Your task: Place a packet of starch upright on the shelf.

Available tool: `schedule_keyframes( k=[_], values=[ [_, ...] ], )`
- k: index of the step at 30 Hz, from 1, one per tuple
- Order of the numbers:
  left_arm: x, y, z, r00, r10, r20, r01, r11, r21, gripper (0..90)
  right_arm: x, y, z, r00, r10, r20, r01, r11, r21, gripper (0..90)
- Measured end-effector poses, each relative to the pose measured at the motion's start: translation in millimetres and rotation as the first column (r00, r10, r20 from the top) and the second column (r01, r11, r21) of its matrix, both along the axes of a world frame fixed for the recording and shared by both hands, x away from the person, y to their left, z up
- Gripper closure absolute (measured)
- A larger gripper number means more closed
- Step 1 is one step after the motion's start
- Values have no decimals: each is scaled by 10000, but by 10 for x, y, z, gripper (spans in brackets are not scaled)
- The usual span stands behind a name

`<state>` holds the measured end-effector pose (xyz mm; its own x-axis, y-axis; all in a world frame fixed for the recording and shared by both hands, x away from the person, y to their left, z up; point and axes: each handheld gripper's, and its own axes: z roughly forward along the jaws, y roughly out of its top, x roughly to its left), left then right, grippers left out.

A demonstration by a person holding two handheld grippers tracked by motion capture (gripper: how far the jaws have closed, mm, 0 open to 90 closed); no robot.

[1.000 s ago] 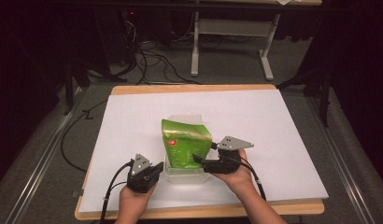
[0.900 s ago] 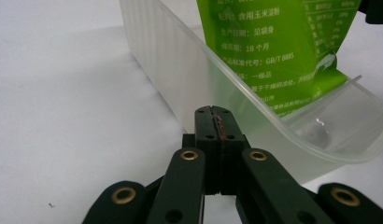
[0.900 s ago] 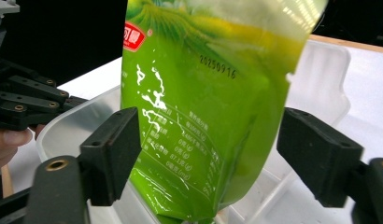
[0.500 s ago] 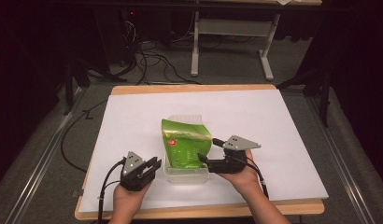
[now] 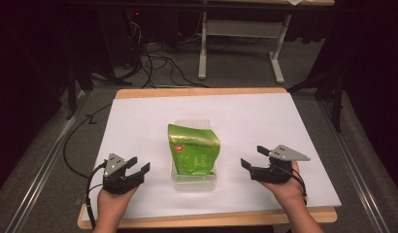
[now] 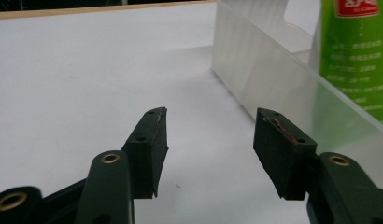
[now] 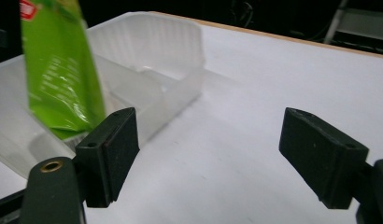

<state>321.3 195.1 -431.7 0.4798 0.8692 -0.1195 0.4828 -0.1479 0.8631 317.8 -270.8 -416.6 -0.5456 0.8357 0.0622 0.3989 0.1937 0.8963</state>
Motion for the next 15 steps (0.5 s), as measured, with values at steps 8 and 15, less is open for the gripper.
schedule_keyframes(
  k=[8, 15],
  values=[
    [7, -37, -14, 9999, 12, -130, -12, 10000, -37, 447, 20, -180, -68, 9983, -494, -299, 502, 9984, 243, 214],
    [1, -67, -11, 9999, -61, -145, 61, 10000, -8, 447, 40, -223, -104, 9966, -663, -486, 681, 9971, 347, 226]
  ],
)
